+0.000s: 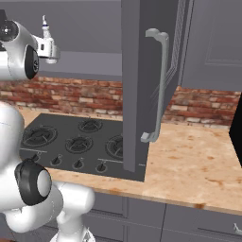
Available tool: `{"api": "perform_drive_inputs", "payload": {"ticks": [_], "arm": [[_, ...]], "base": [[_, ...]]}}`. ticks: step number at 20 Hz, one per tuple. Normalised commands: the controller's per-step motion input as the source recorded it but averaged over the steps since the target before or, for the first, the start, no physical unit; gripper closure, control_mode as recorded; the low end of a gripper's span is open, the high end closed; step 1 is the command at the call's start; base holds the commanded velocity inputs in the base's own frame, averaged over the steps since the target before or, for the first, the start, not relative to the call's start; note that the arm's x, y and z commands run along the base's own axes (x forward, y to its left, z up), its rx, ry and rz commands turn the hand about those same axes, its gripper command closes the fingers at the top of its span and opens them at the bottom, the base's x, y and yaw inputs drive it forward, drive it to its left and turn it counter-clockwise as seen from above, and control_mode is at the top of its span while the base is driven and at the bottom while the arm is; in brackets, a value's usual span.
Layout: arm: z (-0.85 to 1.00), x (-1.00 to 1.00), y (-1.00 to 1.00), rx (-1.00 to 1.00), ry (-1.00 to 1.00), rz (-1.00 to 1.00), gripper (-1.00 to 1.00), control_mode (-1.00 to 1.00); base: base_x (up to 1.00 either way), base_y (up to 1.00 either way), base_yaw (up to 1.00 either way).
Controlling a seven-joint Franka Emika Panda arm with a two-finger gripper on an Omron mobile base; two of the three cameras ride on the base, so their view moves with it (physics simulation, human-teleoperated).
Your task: Open the cabinet. Pick the spray and place it next to the sink. Then close the cabinet.
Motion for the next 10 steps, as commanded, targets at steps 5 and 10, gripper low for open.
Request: {"api": "perform_drive_inputs", "payload": {"ticks": [5, 10], "arm": [[0.0, 0.38, 0.0, 0.0, 0.0, 0.03, -1.0, -1.0], [0.0, 0.06, 0.0, 0.0, 0.0, 0.06, -1.0, -1.0]], "base": [[0.0, 0.0, 0.0], [0.0, 0.0, 0.0]]}}
